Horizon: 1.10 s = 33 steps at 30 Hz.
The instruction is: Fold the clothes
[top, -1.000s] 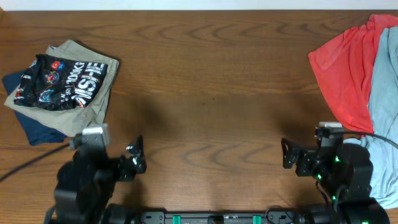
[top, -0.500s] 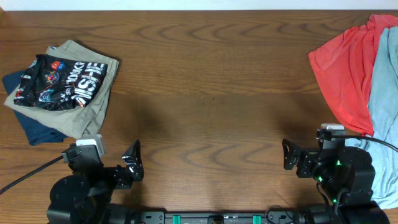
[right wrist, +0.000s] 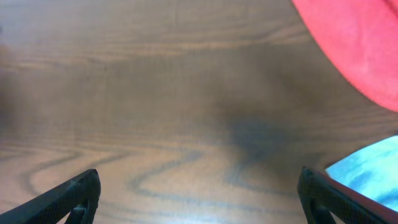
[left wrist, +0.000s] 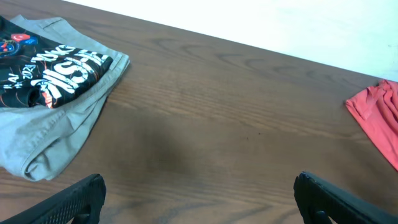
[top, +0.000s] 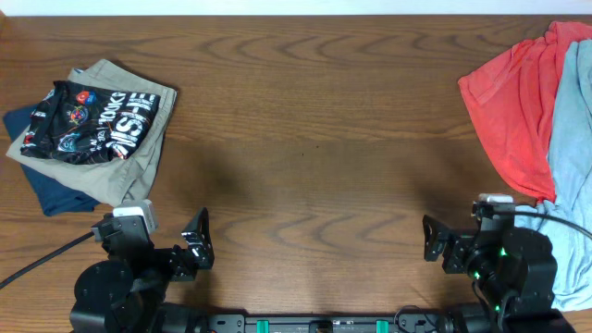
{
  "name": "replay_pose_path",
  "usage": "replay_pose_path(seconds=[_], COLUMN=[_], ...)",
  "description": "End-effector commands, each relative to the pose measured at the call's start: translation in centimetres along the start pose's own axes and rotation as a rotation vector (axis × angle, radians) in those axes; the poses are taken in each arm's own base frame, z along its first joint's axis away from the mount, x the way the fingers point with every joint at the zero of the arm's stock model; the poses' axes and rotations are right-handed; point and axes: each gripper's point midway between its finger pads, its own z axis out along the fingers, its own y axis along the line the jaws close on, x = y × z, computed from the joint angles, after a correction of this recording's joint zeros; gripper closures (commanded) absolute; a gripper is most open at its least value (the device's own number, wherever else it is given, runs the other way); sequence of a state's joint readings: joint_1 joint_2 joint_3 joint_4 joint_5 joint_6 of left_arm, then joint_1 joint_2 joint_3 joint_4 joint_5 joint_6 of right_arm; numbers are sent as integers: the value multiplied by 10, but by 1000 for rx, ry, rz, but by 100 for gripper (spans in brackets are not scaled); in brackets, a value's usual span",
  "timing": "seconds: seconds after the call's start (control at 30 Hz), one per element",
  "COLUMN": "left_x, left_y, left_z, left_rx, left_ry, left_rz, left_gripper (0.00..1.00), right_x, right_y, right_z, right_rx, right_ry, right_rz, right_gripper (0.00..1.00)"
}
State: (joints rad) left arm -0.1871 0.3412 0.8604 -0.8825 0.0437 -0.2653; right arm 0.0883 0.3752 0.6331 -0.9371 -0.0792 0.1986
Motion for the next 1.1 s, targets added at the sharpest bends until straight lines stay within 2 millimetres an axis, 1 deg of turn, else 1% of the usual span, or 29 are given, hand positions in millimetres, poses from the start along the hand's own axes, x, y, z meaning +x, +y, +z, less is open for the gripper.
replay_pose_path(seconds=[0.0,0.1,0.27,0.37,0.43,0.53,0.63,0.73,0.8,0.83,0.9,0.97,1.07], left_x=[0,0,0,0,0,0,0,0,0,0,0,0,0], left_y=[3,3,3,3,3,3,3,3,3,3,3,3,3], left_z=[1,1,1,1,1,1,1,1,1,1,1,1,1], left_rx=[-16,-16,-16,-16,-16,-16,-16,-16,-16,-16,-16,-16,-16], left_ry=[-5,-5,-5,-5,-5,-5,-5,-5,-5,-5,-5,-5,-5], left_rz=[-5,-5,-5,-5,-5,-5,-5,-5,-5,-5,-5,-5,-5], left_gripper=[2,2,2,2,2,2,2,2,2,2,2,2,2], right_x=[0,-3,-11,-21,-32,-48,-55,-56,-52,-46,-26,-27,-27], right_y=[-2,-1,0,-2,-4,-12,-20,-28,-26,-25,-26,-20,-20], right_z=[0,4,17,26,31,32,32,32,35,41,57,56,56], right_rx=[3,-13,-41,-41,-27,10,46,100,108,105,95,71,69], right_ry=[-67,-168,-345,-455,-536,-672,-766,-774,-752,-720,-614,-618,-619], right_rz=[-66,-107,-133,-141,-138,-123,-103,-104,-166,-192,-207,-237,-237], right_gripper=[1,1,1,1,1,1,1,1,1,1,1,1,1])
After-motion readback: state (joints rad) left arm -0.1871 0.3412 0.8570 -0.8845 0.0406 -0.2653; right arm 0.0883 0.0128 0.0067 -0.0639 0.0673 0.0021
